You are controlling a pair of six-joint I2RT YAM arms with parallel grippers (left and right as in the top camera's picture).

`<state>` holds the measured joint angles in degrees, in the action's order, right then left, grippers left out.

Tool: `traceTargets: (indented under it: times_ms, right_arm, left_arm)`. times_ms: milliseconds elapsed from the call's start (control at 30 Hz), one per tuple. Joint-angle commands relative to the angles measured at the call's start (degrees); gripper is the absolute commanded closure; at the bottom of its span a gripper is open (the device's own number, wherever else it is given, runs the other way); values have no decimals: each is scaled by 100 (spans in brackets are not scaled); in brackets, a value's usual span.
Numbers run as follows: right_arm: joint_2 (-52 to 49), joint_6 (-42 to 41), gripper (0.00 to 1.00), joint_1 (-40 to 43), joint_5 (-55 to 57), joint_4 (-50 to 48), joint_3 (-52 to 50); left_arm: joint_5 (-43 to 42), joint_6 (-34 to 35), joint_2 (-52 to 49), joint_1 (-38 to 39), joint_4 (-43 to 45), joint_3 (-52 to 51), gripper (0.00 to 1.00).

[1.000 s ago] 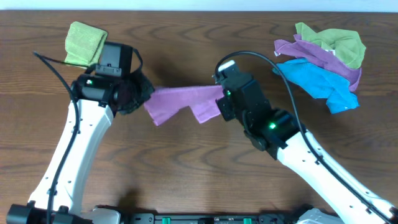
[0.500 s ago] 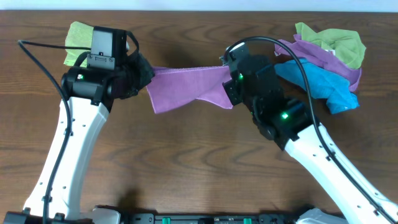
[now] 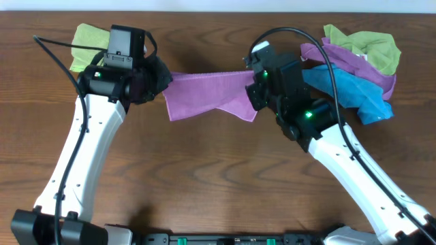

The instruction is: Fold the cloth

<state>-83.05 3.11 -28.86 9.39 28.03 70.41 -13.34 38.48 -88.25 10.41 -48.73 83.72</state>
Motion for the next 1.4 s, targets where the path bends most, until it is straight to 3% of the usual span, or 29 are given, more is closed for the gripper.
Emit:
traceTargets:
  times_ms: [0,400,567,767,933,1067,1267,1367]
  right_arm:
    - [299,-302,99,-63,46,223,203]
    - [1508,-1259,99,-1091,72,1987,203]
    - [1641,-1541,99,-1506,304,2214,203]
    - [1628,-1550,99,-1495,444,2186,203]
    - [1554,-1491,99,-1252,535,2181,201]
    - [1530,-1362,99,-1209,518,2164,201]
    - [1532,-1268,99,-1204,514,2175,201]
    - [1532,-1268,99,-1204,514,2192,201]
  left_arm:
    - [195,-127,275,24,-297,98,94]
    - [778,-39,1510,990,-1864,96,94]
    - [1231,162,1703,1244,-2310,72,94]
    - [1056,289,1698,1244,-1755,-778,94]
    - [48,289,1554,1244,-551,-1788,45]
    - [-660,286,1156,1241,304,-2343,32]
    - [-2664,844,129,1126,2107,-2850,29]
    - [-3180,1303,-164,1056,2413,-2852,27]
